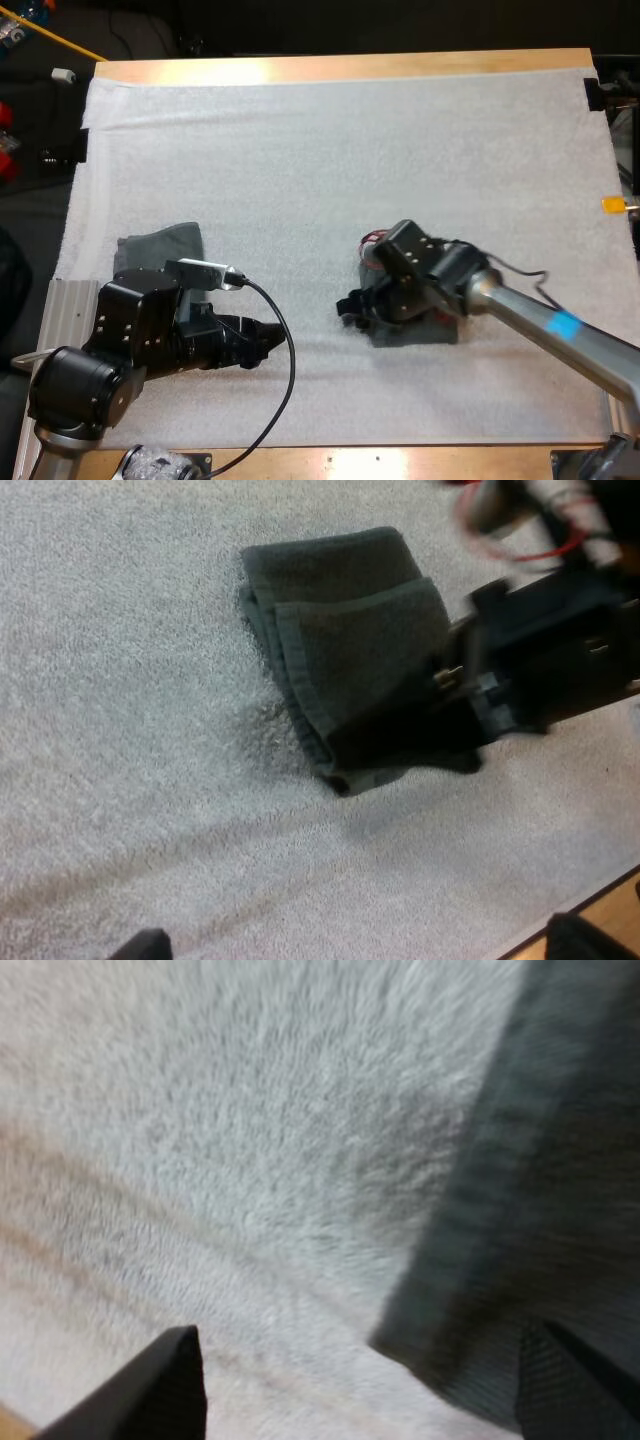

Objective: Pick towel from pile, fold and stack

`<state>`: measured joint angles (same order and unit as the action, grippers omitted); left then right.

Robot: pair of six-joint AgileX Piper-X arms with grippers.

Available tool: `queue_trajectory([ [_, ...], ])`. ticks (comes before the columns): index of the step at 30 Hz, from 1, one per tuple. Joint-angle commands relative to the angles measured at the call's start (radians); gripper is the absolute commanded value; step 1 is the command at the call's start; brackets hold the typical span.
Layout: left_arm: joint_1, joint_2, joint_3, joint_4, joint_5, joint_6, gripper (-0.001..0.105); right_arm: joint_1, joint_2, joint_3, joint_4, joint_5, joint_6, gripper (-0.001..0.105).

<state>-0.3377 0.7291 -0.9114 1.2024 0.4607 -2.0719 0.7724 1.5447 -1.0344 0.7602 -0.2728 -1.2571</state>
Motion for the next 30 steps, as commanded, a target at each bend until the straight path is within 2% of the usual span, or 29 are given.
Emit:
queue_trajectory([
  [1,-0.005,-0.004,-0.001,0.004,0.006,0.006,0.070,0.002,-0.064,0.000,0.031,0.051,-0.028,0.063],
  [9,-0.005,-0.004,-0.001,0.004,0.006,0.012,0.070,0.002,-0.331,0.000,0.161,0.187,-0.056,0.063],
  [21,-0.005,-0.004,-0.001,0.004,0.006,0.012,0.070,0.002,-0.696,0.000,0.396,0.218,-0.052,0.063],
  [25,-0.005,-0.004,-0.001,0.004,0.006,0.012,0.070,0.002,-0.778,0.000,0.451,0.224,-0.045,0.063],
  [30,-0.005,-0.004,0.025,-0.023,0.006,0.012,0.070,0.002,-0.858,0.000,0.490,0.280,-0.040,0.063],
])
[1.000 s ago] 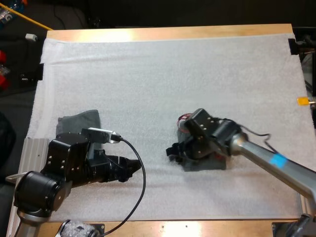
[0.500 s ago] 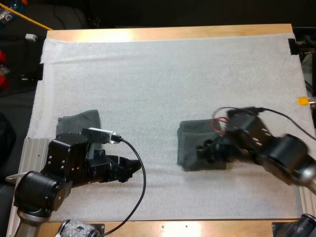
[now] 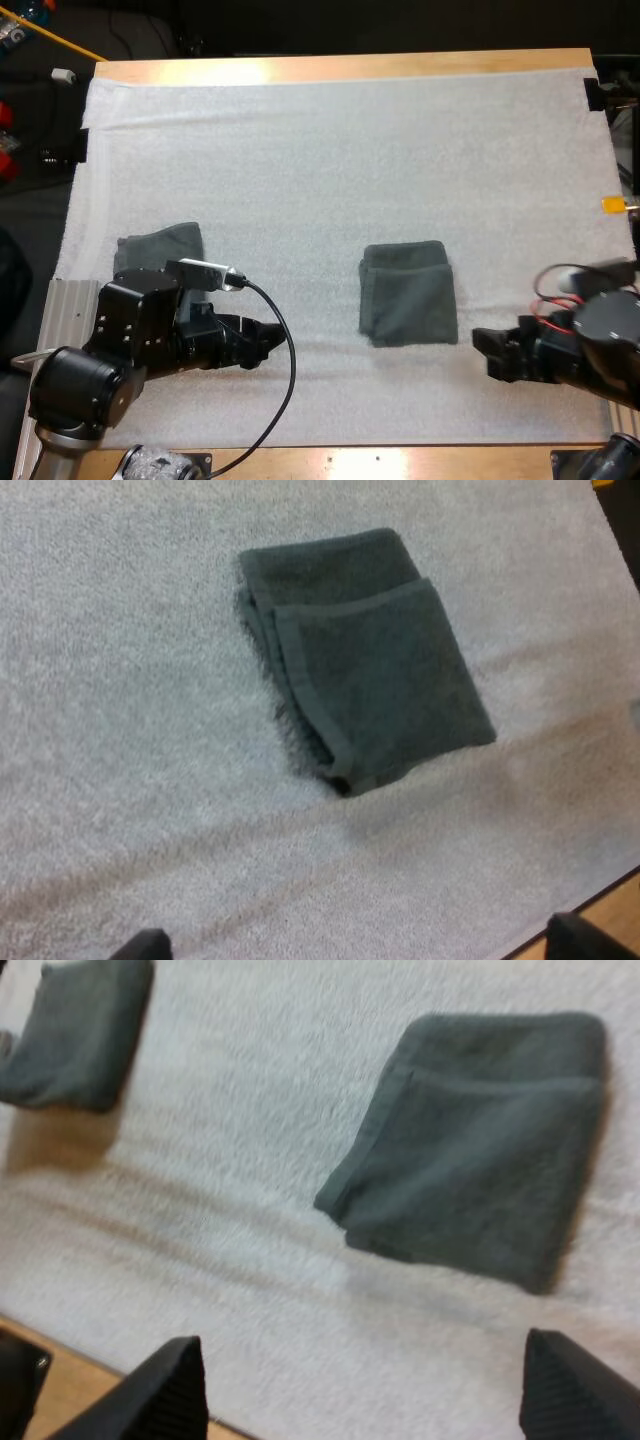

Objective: Pick towel from pile, fold and stack

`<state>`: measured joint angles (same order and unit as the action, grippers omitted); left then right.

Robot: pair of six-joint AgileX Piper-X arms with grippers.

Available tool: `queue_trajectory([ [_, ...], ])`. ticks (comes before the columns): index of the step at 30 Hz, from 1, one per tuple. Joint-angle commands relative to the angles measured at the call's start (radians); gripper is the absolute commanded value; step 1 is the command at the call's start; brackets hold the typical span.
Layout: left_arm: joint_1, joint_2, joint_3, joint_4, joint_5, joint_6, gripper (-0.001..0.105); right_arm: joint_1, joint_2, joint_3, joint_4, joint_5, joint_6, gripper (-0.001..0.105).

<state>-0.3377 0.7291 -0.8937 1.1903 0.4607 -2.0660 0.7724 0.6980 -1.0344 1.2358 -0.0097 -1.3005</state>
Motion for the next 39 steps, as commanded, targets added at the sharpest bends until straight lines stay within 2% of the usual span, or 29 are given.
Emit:
queue_trajectory([
  [1,-0.005,-0.004,0.016,-0.016,0.006,0.006,0.070,0.002,-0.017,0.000,0.020,0.023,0.003,0.063],
  [4,-0.005,-0.004,0.053,-0.053,0.027,-0.008,0.070,0.000,-0.027,0.000,0.029,0.031,0.003,0.063],
  [9,-0.005,-0.004,0.132,-0.220,0.166,-0.078,0.071,0.000,-0.027,0.000,0.028,0.031,-0.003,0.063],
  [10,-0.005,-0.004,0.139,-0.249,0.173,-0.087,0.071,0.000,-0.027,0.000,0.028,0.031,-0.004,0.063],
  [14,-0.005,0.015,0.185,-0.378,0.172,-0.133,0.071,0.000,-0.027,0.000,0.026,0.031,-0.004,0.063],
  [22,-0.018,0.184,0.193,-0.479,0.188,-0.139,0.071,0.000,-0.027,0.000,0.026,0.031,-0.004,0.063],
  [28,-0.127,0.369,0.193,-0.610,0.173,-0.148,0.071,0.000,-0.027,0.000,0.026,0.031,-0.004,0.063],
  [33,-0.201,0.547,0.193,-0.777,0.164,-0.226,0.071,0.000,-0.027,0.000,0.026,0.031,-0.004,0.063],
  [39,-0.218,0.730,0.191,-0.908,0.165,-0.297,0.071,0.000,-0.027,0.000,0.026,0.031,-0.004,0.063],
])
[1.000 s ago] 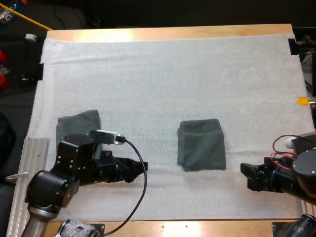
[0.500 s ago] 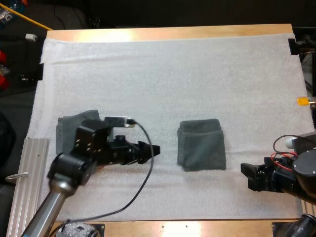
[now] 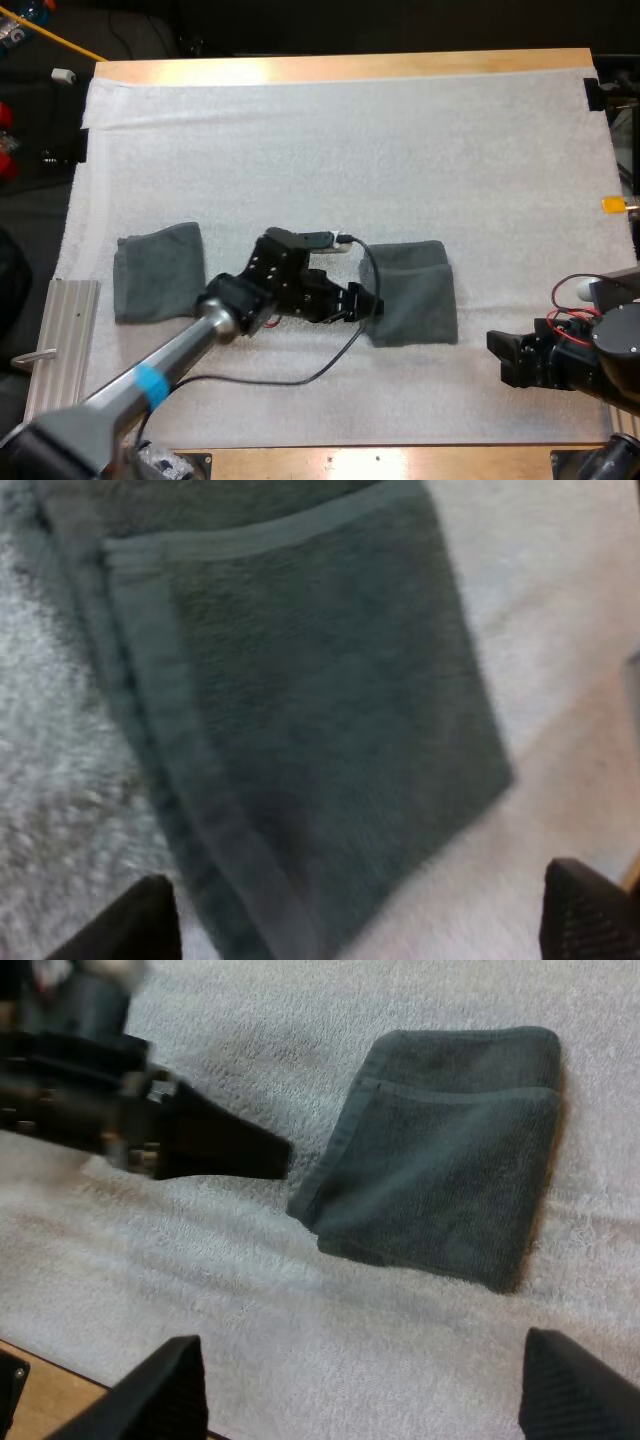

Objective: Pick towel from pile, fold and stack

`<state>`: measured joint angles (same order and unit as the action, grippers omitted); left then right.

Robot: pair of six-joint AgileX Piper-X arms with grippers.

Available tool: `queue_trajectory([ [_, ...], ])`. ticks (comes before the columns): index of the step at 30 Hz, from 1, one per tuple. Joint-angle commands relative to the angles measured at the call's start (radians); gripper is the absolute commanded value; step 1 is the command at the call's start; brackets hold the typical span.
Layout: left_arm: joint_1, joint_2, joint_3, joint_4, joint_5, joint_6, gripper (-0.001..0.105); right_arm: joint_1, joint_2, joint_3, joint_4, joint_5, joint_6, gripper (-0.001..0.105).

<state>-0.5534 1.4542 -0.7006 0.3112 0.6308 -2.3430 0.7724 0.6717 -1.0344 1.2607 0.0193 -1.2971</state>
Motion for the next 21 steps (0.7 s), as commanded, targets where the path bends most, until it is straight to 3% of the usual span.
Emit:
queue_trajectory([
  [1,-0.002,0.024,-0.002,-0.037,-0.005,-0.027,0.071,0.000,-0.001,0.000,0.001,0.002,-0.008,0.063],
  [9,-0.002,0.165,-0.009,-0.169,0.066,-0.138,0.071,0.000,-0.001,0.000,0.001,0.006,-0.008,0.063],
  [16,-0.004,0.203,-0.012,-0.190,0.055,-0.217,0.071,0.000,-0.001,0.000,0.001,0.006,-0.008,0.063],
  [21,-0.049,0.234,-0.062,-0.171,0.033,-0.257,0.071,0.000,-0.001,0.000,0.001,0.006,-0.008,0.063],
])
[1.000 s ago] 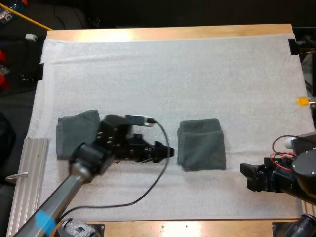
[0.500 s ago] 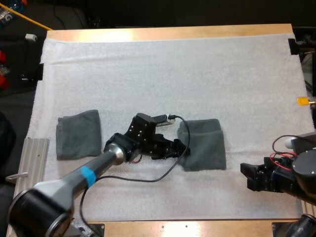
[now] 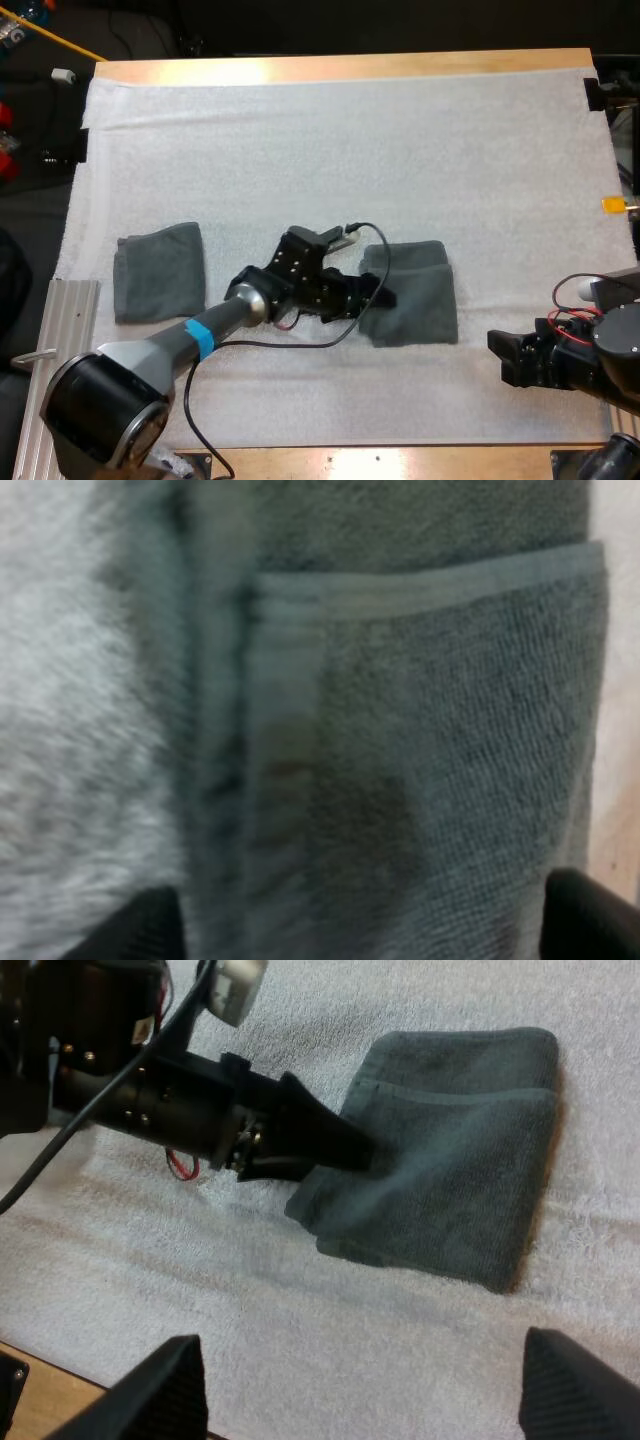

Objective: Pick towel from pile, fold and stack

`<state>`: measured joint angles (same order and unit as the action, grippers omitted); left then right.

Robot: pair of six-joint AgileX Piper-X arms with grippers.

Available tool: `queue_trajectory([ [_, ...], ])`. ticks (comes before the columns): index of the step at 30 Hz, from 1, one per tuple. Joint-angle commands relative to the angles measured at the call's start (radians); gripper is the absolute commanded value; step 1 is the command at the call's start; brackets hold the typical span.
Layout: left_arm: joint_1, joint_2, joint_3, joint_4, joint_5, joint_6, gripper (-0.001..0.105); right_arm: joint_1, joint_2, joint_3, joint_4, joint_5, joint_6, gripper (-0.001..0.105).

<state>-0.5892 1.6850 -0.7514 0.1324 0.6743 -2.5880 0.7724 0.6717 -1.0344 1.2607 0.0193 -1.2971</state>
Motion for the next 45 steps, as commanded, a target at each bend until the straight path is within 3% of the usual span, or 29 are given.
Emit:
queue_trajectory([
  [1,-0.022,0.005,-0.019,0.017,-0.022,-0.018,0.071,0.000,-0.001,0.000,0.001,0.006,-0.008,0.063],
  [8,-0.096,0.064,-0.106,0.030,-0.038,-0.085,0.071,0.000,-0.001,0.000,0.001,0.006,-0.008,0.063],
  [11,-0.116,0.079,-0.130,0.030,-0.021,-0.086,0.065,0.000,-0.001,0.000,0.001,0.006,-0.008,0.063],
  [13,-0.123,0.081,-0.134,0.030,-0.020,-0.086,0.053,0.000,-0.001,0.000,0.001,0.006,-0.008,0.063],
  [15,-0.124,0.081,-0.134,0.037,-0.019,-0.086,0.027,0.000,-0.001,0.000,0.001,0.006,-0.008,0.063],
  [16,-0.124,0.081,-0.134,0.041,-0.019,-0.086,0.020,0.000,-0.001,0.000,0.001,0.006,-0.008,0.063],
  [17,-0.124,0.081,-0.134,0.044,-0.019,-0.082,0.003,0.000,-0.001,0.000,0.001,0.006,-0.008,0.063],
  [22,-0.124,0.078,-0.138,0.047,0.005,-0.053,0.000,0.000,-0.001,0.000,0.001,0.006,-0.008,0.063],
  [28,-0.109,-0.011,-0.139,0.160,-0.008,0.132,0.000,0.000,-0.001,0.000,0.001,0.006,-0.008,0.063],
  [31,-0.061,-0.071,-0.147,0.275,-0.033,0.226,0.000,0.000,-0.001,0.000,0.001,0.006,-0.008,0.063],
  [35,0.047,-0.129,-0.192,0.499,-0.068,0.429,0.000,0.000,-0.001,0.000,0.001,0.006,-0.008,0.063],
  [37,0.103,-0.150,-0.231,0.615,-0.120,0.538,0.000,0.000,-0.001,0.000,0.001,0.006,-0.008,0.063],
  [42,0.230,-0.172,-0.361,0.928,-0.377,0.829,0.000,0.000,-0.001,0.000,0.001,0.006,-0.008,0.063],
  [45,0.299,-0.172,-0.408,1.018,-0.504,0.920,0.000,0.000,-0.001,0.000,0.001,0.006,-0.008,0.063],
])
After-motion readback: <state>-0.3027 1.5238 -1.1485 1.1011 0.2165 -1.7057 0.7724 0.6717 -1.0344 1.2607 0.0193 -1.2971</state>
